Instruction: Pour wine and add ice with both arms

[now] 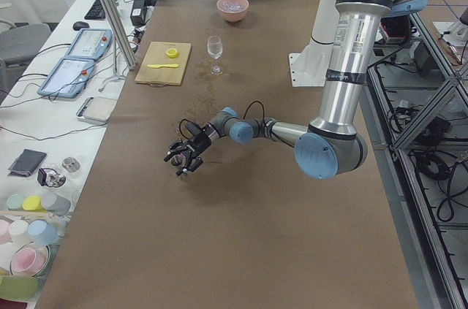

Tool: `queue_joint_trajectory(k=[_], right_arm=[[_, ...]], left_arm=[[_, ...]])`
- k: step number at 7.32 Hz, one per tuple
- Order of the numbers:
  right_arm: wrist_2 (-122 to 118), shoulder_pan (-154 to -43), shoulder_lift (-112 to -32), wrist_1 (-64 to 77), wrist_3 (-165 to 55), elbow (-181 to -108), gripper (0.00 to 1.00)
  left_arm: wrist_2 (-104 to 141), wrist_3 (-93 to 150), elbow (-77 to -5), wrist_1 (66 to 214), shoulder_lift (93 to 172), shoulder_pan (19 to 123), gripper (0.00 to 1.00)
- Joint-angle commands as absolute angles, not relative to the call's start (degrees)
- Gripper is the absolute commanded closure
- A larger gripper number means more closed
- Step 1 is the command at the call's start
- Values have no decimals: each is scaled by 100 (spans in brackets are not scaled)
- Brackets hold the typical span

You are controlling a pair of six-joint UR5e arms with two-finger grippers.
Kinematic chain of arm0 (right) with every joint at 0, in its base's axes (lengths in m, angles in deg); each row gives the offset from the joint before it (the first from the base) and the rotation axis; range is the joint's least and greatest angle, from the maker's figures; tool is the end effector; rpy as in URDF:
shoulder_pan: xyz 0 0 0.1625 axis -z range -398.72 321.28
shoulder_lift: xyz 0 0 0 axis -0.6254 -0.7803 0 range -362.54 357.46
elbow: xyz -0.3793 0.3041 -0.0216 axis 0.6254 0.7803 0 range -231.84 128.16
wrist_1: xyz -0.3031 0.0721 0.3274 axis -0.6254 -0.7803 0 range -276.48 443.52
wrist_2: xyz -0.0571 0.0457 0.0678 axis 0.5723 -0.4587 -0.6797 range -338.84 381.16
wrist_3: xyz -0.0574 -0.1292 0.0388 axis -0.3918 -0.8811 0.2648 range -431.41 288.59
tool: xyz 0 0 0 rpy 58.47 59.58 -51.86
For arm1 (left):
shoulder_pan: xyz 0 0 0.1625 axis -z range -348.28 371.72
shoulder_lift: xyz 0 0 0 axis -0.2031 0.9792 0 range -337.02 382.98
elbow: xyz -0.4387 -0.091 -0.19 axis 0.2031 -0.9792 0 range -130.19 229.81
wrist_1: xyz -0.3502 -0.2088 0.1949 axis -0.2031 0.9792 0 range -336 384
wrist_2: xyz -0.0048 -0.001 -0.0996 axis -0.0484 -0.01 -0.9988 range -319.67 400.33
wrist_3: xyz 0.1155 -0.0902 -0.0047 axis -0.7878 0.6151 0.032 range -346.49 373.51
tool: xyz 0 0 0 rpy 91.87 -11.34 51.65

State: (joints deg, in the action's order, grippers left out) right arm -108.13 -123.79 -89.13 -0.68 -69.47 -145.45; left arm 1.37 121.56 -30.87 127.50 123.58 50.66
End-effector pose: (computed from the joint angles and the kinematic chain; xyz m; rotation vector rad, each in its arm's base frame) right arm -0.0095 -0.5813 0.6840 0.1738 -0.6948 -0.1265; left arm 0.3432 -0.5954 0.6949 0.9605 0.0800 -1.0357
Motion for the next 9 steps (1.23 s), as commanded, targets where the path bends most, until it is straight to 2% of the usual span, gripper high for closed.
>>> queue_joint_trajectory(k=[1, 4, 6, 9], right_arm=[[-10813, -12379, -8911, -77, -6947, -14545, 0], [-10813, -12379, -8885, -77, -6938, -14536, 0], [-10821, -12379, -8868, -68, -6728, -14562, 0], [-10821, -12379, -8867, -59, -6727, -14597, 0]], left_arm=[[122, 11435, -3113, 13584, 12283, 5083, 2], [87, 9699, -3298, 15445, 11714, 5153, 2], [69, 9210, -3368, 15881, 11431, 5284, 2], [-1225, 8122, -4402, 16488, 10982, 5801, 2]])
